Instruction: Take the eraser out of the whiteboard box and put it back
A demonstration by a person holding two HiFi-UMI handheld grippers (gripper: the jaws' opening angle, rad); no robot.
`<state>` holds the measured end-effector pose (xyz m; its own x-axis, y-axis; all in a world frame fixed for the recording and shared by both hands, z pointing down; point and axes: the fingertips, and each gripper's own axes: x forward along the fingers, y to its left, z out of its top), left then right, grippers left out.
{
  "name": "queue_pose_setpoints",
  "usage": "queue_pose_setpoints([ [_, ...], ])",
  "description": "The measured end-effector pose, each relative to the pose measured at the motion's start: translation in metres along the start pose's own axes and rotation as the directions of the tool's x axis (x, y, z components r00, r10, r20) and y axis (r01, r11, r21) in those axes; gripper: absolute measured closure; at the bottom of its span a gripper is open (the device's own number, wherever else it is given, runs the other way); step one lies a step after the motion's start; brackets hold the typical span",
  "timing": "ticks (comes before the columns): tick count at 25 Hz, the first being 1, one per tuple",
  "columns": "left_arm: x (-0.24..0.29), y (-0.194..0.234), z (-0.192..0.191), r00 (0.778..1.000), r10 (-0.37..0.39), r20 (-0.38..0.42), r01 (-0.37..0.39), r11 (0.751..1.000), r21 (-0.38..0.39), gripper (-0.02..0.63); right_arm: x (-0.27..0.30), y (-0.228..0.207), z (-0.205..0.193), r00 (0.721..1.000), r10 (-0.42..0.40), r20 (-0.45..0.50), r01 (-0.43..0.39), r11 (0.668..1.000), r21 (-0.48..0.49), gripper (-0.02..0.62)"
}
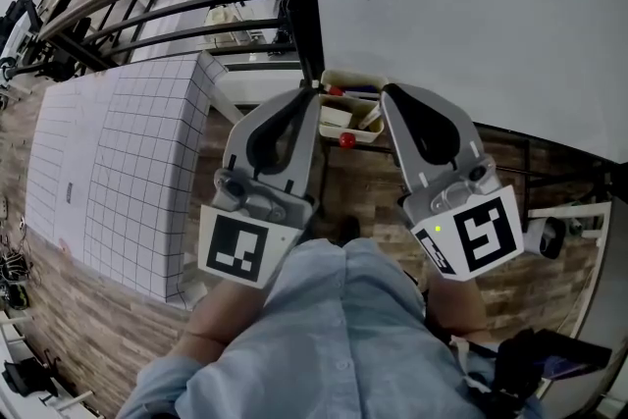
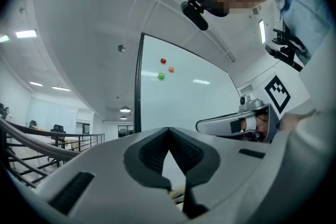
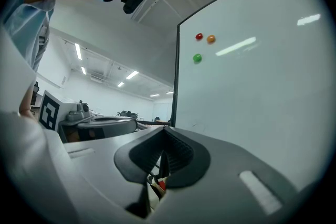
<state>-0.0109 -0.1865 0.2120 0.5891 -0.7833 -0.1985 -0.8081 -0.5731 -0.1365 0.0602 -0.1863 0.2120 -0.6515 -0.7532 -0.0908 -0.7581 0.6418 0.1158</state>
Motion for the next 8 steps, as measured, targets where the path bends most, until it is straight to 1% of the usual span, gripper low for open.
queue_pose_setpoints([
  [8, -0.0017, 0.0048, -0.0030, 1.000, 0.010, -0.006, -0.010, 1.000, 0.004, 0.607, 0.0046, 0.0022, -0.0011, 1.000, 0.009, 0.008, -0.009, 1.000, 0.004, 0.595],
])
